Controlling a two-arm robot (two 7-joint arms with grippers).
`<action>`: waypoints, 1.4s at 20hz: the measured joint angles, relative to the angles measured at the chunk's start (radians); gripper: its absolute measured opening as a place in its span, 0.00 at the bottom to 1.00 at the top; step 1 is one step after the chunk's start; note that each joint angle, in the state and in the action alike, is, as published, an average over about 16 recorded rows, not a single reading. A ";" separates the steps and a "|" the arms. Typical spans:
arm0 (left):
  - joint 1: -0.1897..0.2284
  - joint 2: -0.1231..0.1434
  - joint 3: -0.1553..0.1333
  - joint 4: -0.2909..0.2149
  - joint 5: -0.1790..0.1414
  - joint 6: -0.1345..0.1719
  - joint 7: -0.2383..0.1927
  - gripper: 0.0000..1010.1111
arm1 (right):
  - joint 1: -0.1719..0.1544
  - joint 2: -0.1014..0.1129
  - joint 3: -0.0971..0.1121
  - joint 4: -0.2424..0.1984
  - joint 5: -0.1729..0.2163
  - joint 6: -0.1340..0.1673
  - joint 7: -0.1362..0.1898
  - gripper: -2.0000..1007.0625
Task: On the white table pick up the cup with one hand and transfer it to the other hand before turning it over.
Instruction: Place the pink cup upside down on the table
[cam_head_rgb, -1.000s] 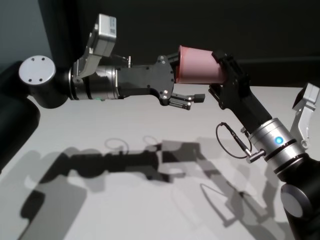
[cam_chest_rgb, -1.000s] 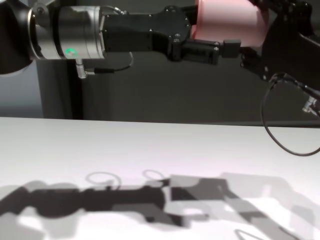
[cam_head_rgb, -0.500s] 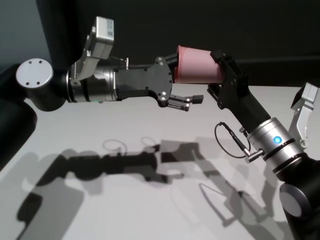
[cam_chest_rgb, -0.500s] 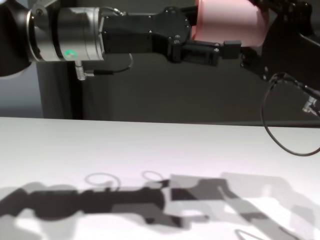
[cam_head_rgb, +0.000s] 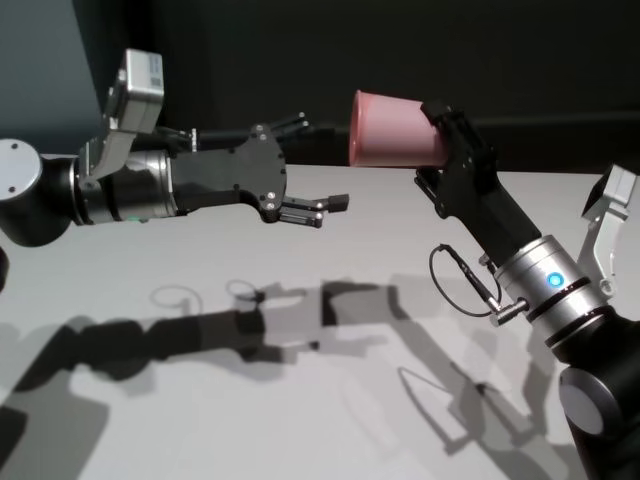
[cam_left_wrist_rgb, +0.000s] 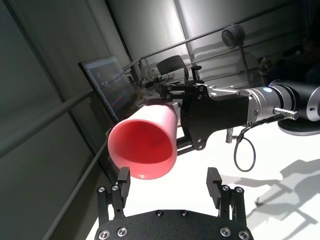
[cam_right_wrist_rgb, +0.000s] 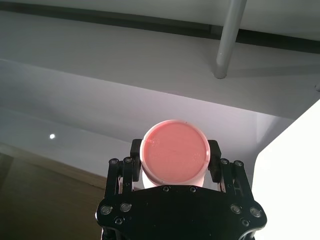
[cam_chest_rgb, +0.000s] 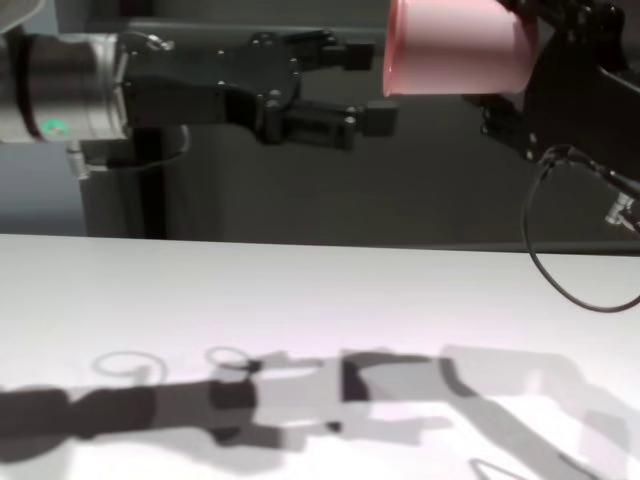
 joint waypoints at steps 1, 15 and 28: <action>0.011 0.015 -0.007 -0.011 -0.001 0.004 0.010 0.99 | 0.000 0.000 0.000 0.000 0.000 0.000 0.000 0.75; 0.269 0.180 -0.177 -0.194 0.019 0.028 0.391 0.99 | 0.000 0.000 0.000 0.000 0.000 0.000 0.000 0.75; 0.434 0.115 -0.248 -0.198 0.077 -0.028 0.634 0.99 | 0.000 0.000 0.000 0.000 0.000 0.000 0.000 0.75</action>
